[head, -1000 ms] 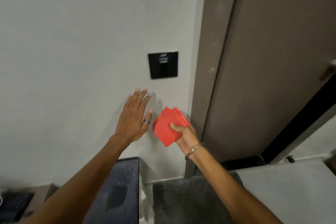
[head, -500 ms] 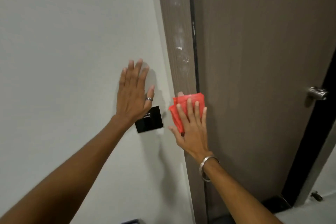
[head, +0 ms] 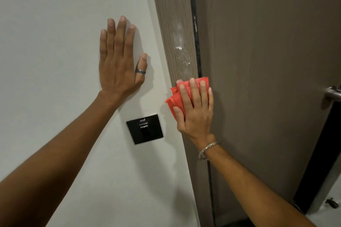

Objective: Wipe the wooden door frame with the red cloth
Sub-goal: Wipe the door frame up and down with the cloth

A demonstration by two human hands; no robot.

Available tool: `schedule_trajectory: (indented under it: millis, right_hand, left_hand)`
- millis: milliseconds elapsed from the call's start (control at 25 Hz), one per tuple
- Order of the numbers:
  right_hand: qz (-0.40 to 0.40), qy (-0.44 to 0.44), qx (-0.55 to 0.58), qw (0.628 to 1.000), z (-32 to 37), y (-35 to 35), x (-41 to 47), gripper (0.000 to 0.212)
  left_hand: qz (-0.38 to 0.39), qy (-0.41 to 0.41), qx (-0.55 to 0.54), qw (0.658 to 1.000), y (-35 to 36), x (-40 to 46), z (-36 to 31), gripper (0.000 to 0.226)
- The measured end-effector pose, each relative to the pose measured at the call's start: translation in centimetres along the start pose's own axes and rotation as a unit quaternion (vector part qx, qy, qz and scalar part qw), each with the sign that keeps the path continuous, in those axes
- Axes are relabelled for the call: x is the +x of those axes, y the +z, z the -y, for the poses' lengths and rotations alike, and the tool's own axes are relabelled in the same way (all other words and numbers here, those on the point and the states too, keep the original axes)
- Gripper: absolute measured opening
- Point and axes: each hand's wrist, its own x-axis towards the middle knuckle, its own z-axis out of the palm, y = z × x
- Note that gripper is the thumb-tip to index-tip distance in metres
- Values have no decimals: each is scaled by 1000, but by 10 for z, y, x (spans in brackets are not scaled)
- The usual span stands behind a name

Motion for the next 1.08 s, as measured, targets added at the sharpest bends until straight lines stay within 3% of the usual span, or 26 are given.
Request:
schedule_trajectory:
  millis: [120,320,480,640,760,920,1080]
  right_hand:
    - [-6,6,0,1000,-4,11,-23,67]
    - [77,-75,-31,994,-27,1,-98,83]
    - [45,-46,8,998,-5,-10,-3,64]
    - [-10,-28,7,1000,10,-16,81,60]
    - [15,-10,-2,1000,6,-10,31,63]
    - [130,-33,-31,990,-13,-13,-84,75]
    - [106,-26,-18,994,-6,-14,-47,73]
  left_hand:
    - [-3,2,-2,1000,0,1,-1,70]
    - [16,7,7,1000,-5,3,-3,71]
    - [29,13,11,999,-5,4,-4,73]
    - [34,9,19,999,-5,3,-4,73]
    - [34,4,25,999,-5,0,-6,72]
    - [45,-7,24,999,-8,-2,-9,71]
    - [47,-11,19,999,-8,-2,-8,72]
